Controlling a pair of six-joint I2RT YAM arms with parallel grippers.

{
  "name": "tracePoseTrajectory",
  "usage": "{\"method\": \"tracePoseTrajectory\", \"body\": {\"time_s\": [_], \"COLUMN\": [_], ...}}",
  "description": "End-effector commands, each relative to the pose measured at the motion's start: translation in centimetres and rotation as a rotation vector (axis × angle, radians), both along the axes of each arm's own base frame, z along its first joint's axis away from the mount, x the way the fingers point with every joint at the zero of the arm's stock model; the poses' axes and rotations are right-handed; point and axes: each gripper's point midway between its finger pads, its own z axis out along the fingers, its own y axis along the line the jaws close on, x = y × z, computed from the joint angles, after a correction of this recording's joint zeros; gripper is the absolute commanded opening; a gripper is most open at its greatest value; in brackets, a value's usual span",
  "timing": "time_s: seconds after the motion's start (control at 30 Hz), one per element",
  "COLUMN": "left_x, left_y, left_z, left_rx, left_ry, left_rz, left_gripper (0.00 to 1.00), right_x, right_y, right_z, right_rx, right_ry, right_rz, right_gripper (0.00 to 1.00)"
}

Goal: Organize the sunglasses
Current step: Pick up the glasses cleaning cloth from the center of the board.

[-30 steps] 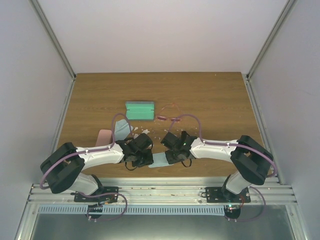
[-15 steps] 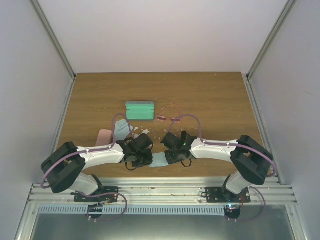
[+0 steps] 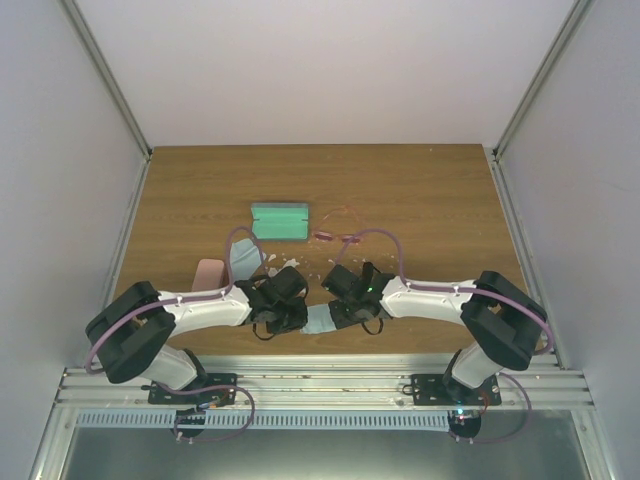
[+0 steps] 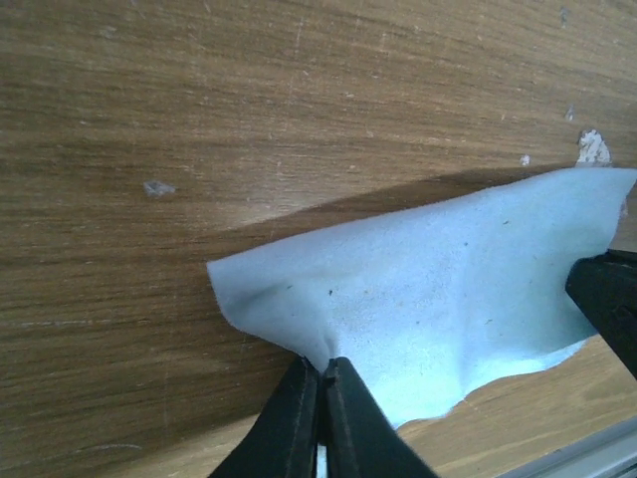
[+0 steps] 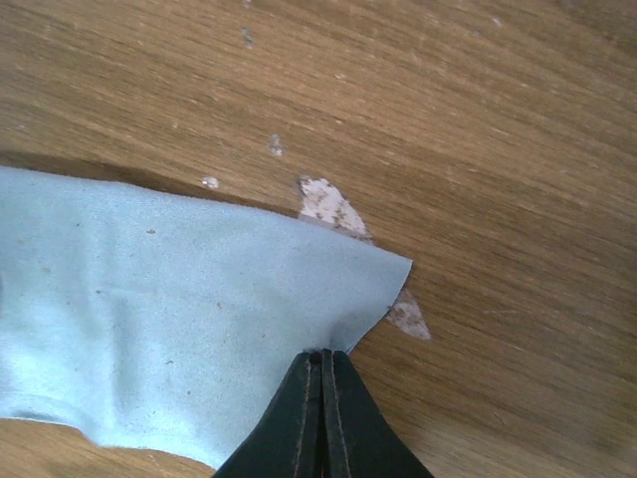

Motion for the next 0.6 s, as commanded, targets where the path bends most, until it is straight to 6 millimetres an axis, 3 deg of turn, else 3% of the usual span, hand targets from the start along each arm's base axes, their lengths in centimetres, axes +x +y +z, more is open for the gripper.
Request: {"method": "tracePoseTrajectory", "body": {"time_s": [0.0,0.4,0.57], "left_x": [-0.6,1.7,2.0], "left_y": [1.5,0.2,0.3], "left_z": [-1.7,2.2,2.7], "left_rx": [0.089,0.039,0.028], "left_ry": [0.026,-0.095,-0.108], "left_rz": [0.005,-0.010,-0.008], "left_gripper": [0.02,0.00,0.00], "right_x": [-1.9,0.8,1.1], "right_y": [-0.9,0.8,0.6], "right_z": [-2.0,2.6,3.1], "right_rx": [-0.038,0.071,0.069], "right_ry": [0.071,-0.045,-0.058], "right_rz": [0.018,-0.028,-0.039], "right_gripper": [0.01,0.00,0.00]}}
